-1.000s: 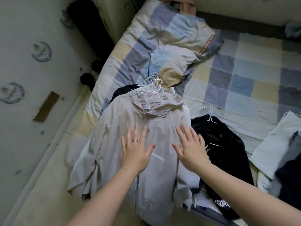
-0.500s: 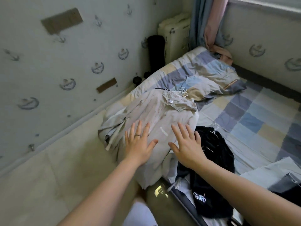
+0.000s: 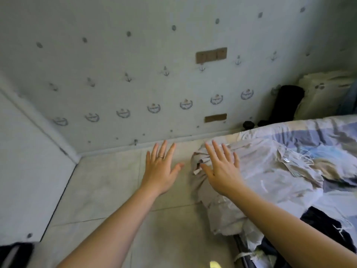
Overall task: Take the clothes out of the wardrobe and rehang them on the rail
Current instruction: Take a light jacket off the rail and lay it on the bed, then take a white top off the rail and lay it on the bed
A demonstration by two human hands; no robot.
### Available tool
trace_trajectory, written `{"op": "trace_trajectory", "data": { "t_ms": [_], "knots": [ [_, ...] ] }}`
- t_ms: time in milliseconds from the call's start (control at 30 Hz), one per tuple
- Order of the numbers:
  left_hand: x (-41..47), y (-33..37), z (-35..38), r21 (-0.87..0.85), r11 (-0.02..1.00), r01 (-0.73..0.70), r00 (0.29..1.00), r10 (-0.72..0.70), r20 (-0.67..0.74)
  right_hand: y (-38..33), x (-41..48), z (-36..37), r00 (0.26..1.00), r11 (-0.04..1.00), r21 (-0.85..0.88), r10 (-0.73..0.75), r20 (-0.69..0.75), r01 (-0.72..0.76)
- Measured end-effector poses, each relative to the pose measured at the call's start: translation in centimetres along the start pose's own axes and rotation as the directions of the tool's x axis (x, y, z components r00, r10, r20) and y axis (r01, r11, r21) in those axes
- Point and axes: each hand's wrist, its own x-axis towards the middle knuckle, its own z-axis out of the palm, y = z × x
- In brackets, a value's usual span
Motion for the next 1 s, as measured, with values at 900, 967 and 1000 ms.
{"op": "trace_trajectory", "data": {
  "t_ms": [900, 967, 1000],
  "knots": [
    [-42.3, -30.4, -54.9, 0.372, 0.685, 0.626, 0.461, 0.060, -0.885, -69.6, -8.4, -17.6, 0.203, 0.310, -0.076, -0.770, -0.605, 0.948],
    [-44.4, -33.3, -58.3, 0.379, 0.682, 0.625, 0.436, 0.097, -0.895, -74.2, -9.8, -18.8, 0.154, 0.297, -0.131, -0.764, -0.626, 0.946],
    [-45.3, -34.8, -59.9, 0.372, 0.686, 0.626, 0.417, 0.109, -0.902, -76.3, -10.4, -19.5, 0.132, 0.290, -0.150, -0.760, -0.636, 0.945]
  ]
}}
